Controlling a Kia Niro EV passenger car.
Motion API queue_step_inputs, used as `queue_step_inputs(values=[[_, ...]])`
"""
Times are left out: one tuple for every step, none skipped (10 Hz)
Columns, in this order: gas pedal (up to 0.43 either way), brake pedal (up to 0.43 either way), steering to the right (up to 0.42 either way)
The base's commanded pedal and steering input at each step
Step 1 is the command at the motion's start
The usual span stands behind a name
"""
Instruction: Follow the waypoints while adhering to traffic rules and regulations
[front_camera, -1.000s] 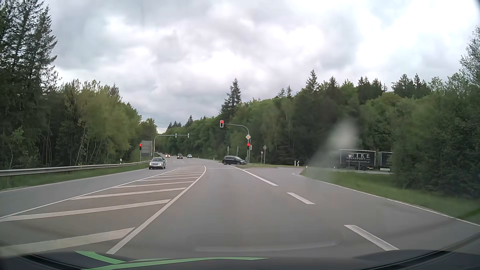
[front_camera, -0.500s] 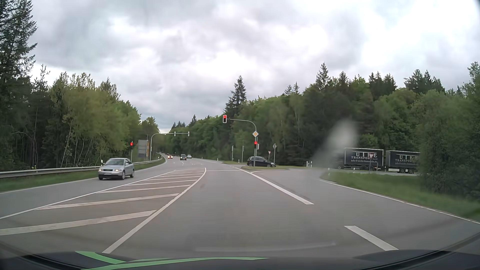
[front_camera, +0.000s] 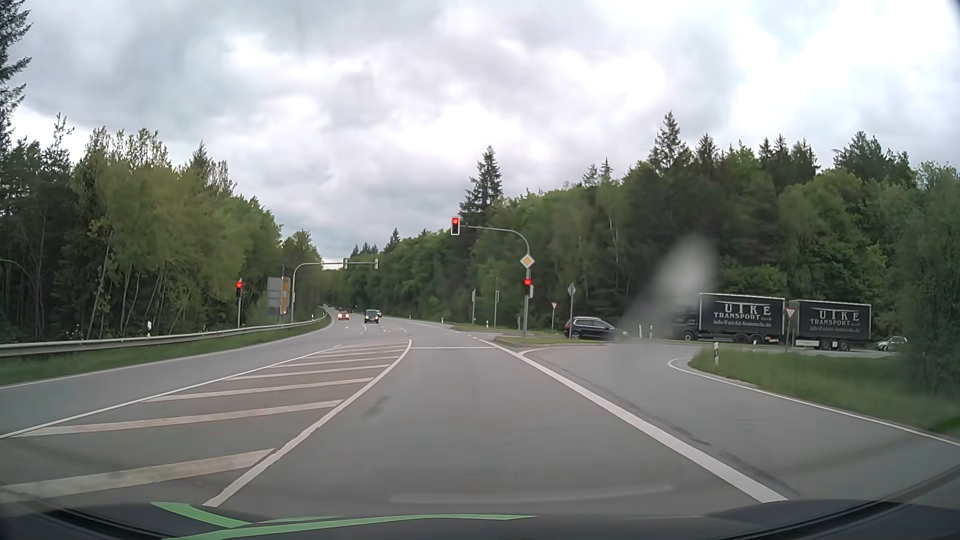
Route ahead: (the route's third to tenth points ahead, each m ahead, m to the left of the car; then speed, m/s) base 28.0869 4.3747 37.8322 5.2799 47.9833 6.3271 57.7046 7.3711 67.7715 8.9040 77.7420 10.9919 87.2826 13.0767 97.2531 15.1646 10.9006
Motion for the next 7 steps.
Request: queue_step_inputs(values=[[0.000,0.280,-0.011],[0.000,0.287,-0.011],[0.000,0.293,-0.010],[0.000,0.299,-0.009],[0.000,0.299,-0.008],[0.000,0.299,-0.008],[0.000,0.305,-0.008]])
